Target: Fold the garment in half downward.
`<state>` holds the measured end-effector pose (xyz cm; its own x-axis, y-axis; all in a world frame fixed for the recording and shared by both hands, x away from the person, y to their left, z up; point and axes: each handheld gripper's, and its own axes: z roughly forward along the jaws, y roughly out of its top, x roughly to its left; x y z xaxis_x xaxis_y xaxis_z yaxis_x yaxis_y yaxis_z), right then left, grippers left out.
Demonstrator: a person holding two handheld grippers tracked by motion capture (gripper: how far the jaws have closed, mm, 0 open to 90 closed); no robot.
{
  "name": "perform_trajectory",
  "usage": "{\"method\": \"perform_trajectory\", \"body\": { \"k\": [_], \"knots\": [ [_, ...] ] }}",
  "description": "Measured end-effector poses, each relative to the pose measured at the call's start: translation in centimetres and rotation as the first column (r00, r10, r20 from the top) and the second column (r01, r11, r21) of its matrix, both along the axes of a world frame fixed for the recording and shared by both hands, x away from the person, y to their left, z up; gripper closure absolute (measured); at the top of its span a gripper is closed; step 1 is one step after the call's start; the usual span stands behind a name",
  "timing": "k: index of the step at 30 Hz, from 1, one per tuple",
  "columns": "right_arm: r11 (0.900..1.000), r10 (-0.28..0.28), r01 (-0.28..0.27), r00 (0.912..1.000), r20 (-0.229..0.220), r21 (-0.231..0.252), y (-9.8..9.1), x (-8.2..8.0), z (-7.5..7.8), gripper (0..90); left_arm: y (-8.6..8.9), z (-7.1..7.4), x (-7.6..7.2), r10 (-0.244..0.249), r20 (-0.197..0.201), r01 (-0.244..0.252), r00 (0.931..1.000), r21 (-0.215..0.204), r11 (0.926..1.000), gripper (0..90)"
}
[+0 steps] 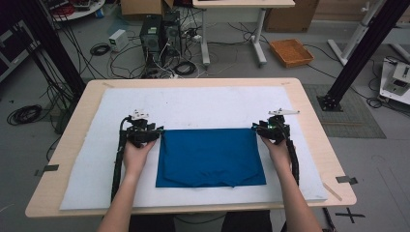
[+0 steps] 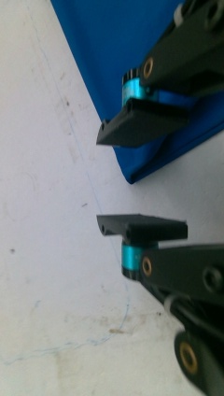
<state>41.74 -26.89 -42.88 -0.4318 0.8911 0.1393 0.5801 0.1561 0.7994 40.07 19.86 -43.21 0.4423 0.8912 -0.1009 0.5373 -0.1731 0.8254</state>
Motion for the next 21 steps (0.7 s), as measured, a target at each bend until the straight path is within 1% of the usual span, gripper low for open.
{"method": "perform_trajectory", "body": {
  "k": [1,2,4,6,8,9,11,12,13,14,15,16,17,18,19,21],
  "knots": [
    [0.9999,-0.002,0.002,1.0000,0.006,0.014,-0.1,-0.3,0.3,55.4,0.0,0.4,-0.4,-0.013,0.019,0.013,0.9997,0.005,0.9999,43.1],
    [0.9994,0.003,-0.004,0.9998,0.020,0.033,-0.3,-0.7,0.6,53.9,-0.1,0.8,-0.8,-0.025,0.034,0.025,0.9991,-0.005,0.9997,39.6],
    [0.9982,0.010,-0.012,0.9993,0.036,0.059,-0.4,-1.4,1.2,52.3,-0.3,1.5,-1.9,-0.069,0.086,0.070,0.9939,-0.007,0.9975,39.4],
    [0.9967,0.024,-0.029,0.9977,0.063,0.075,-0.5,-2.2,1.9,51.3,-0.4,2.1,-3.2,-0.096,0.127,0.094,0.9872,0.024,0.9953,39.4],
    [0.9956,0.040,-0.047,0.9950,0.092,0.081,-0.4,-3.3,2.6,51.0,-0.3,2.5,-4.6,-0.108,0.152,0.100,0.9825,0.062,0.9931,39.8],
    [0.9952,0.047,-0.056,0.9936,0.103,0.080,-0.4,-3.8,2.9,50.9,-0.1,2.6,-5.2,-0.119,0.157,0.111,0.9804,0.059,0.9921,39.8],
    [0.9932,0.059,-0.071,0.9904,0.125,0.092,-0.5,-4.9,3.3,50.8,0.7,2.7,-6.4,-0.123,0.147,0.123,0.9815,0.008,0.9924,39.8],
    [0.9914,0.065,-0.079,0.9892,0.131,0.104,-0.6,-5.4,3.5,50.8,1.1,2.6,-6.9,-0.139,0.158,0.142,0.9776,-0.011,0.9898,40.5],
    [0.9904,0.067,-0.083,0.9878,0.140,0.110,-0.6,-5.9,3.6,50.8,1.4,2.5,-7.4,-0.155,0.184,0.158,0.9705,-0.002,0.9874,41.7],
    [0.9899,0.072,-0.089,0.9861,0.150,0.110,-0.7,-6.3,3.7,50.7,1.6,2.5,-7.9,-0.163,0.212,0.163,0.9635,0.017,0.9865,41.8],
    [0.9894,0.078,-0.096,0.9839,0.161,0.109,-0.8,-6.7,3.8,50.7,1.8,2.5,-8.4,-0.168,0.234,0.167,0.9577,0.021,0.9857,41.7],
    [0.9899,0.082,-0.099,0.9831,0.164,0.101,-0.9,-7.0,3.9,50.8,2.0,2.5,-8.7,-0.177,0.250,0.181,0.9517,0.008,0.9834,41.7],
    [0.9906,0.086,-0.102,0.9823,0.167,0.090,-1.0,-7.3,4.0,50.8,2.3,2.4,-9.1,-0.184,0.263,0.194,0.9469,-0.013,0.9808,41.7],
    [0.9913,0.087,-0.103,0.9806,0.175,0.082,-1.2,-7.5,4.1,50.8,2.5,2.3,-9.3,-0.181,0.279,0.199,0.9430,-0.036,0.9794,41.5],
    [0.9917,0.084,-0.100,0.9799,0.181,0.080,-1.3,-7.7,4.3,50.7,2.7,2.4,-9.5,-0.170,0.290,0.194,0.9417,-0.055,0.9794,40.9],
    [0.9922,0.071,-0.089,0.9798,0.187,0.088,-1.8,-8.0,4.5,50.7,3.1,2.6,-9.6,-0.151,0.295,0.187,0.9435,-0.097,0.9775,40.9]
  ]
}}
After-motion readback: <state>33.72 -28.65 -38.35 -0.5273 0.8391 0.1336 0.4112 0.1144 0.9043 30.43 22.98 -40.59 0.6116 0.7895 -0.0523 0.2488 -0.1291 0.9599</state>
